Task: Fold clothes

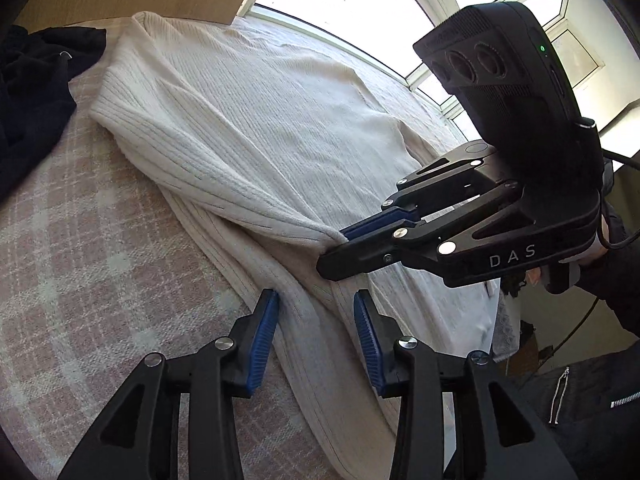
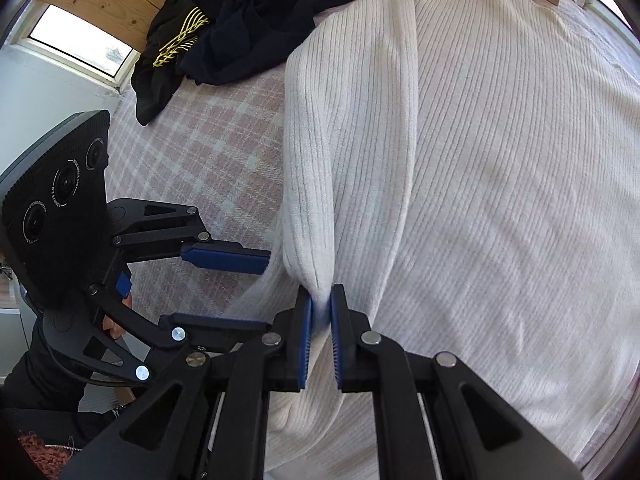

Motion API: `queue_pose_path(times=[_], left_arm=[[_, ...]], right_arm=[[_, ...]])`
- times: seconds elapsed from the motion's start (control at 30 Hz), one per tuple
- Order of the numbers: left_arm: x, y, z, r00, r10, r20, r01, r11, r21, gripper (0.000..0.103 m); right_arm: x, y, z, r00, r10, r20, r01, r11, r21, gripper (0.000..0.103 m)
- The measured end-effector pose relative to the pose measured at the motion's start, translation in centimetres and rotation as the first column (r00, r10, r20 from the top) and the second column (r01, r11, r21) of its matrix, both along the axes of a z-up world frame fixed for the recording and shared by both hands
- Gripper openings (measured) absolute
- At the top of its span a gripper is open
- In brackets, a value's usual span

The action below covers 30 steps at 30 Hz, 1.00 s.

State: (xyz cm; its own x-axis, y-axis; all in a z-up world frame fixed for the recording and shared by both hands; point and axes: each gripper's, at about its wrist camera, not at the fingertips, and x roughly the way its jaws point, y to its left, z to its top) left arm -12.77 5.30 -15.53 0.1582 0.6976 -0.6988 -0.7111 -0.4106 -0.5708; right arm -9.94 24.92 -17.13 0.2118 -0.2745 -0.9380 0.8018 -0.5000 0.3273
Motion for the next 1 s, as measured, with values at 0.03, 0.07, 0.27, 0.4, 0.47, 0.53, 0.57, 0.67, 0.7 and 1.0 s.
queue_pose_path(times=[0.03,0.07,0.27,0.4,0.47,0.53,0.57,0.67,0.7,1.0], left_arm=[[0.1,0.3,0.0,1.000,-0.011,-0.002,0.011,1.000,-0.001,0.041],[0.2,0.4,0.1,1.000,-0.020,-0.001,0.020,1.000,-0.001,0.043],[0.9,0.9,0.3,0.998,-0.060,-0.025,0.059,0.998,-0.023,0.047],[0.7,0.9,0.2,0.998,-0.066,-0.015,0.066,0.997,-0.028,0.048],[0.6,0.8,0.2,0.998,-0.069,-0.008,0.069,0.997,-0.028,0.048],[0.7,0.7,0.2,0.998,-0.069,-0.005,0.069,0.997,-0.025,0.050],[0.7,0.7,0.2,0.998,-0.071,-0.002,0.070,0.997,-0.024,0.051],[0.6,0.1,0.3,0.997,-0.074,0.005,0.074,0.997,-0.022,0.051],[0.4,-0.2,0.3,0.997,-0.072,0.008,0.072,0.997,-0.021,0.051],[-1.2,-0.3,0.3,0.999,-0.050,-0.004,0.050,0.998,-0.025,0.051]], right_arm=[[0.1,-0.2,-0.1,1.000,0.012,-0.018,-0.012,1.000,0.011,0.009],[0.2,-0.4,-0.2,0.999,0.024,-0.037,-0.024,0.999,0.023,0.009],[1.1,-1.1,1.3,0.988,0.079,-0.136,-0.073,0.996,0.047,0.010],[2.0,-2.9,1.8,0.970,0.147,-0.193,-0.136,0.988,0.070,0.013],[2.0,-3.5,1.3,0.963,0.169,-0.208,-0.153,0.984,0.089,0.014],[2.0,-4.0,0.8,0.956,0.191,-0.222,-0.171,0.979,0.107,0.017],[1.9,-4.3,0.5,0.952,0.202,-0.229,-0.179,0.977,0.117,0.023],[1.9,-5.1,-0.2,0.939,0.235,-0.250,-0.204,0.968,0.145,0.025],[1.7,-4.9,-0.3,0.941,0.232,-0.248,-0.200,0.969,0.147,0.025],[-0.3,-3.1,-0.3,0.961,0.173,-0.214,-0.149,0.981,0.122,0.025]])
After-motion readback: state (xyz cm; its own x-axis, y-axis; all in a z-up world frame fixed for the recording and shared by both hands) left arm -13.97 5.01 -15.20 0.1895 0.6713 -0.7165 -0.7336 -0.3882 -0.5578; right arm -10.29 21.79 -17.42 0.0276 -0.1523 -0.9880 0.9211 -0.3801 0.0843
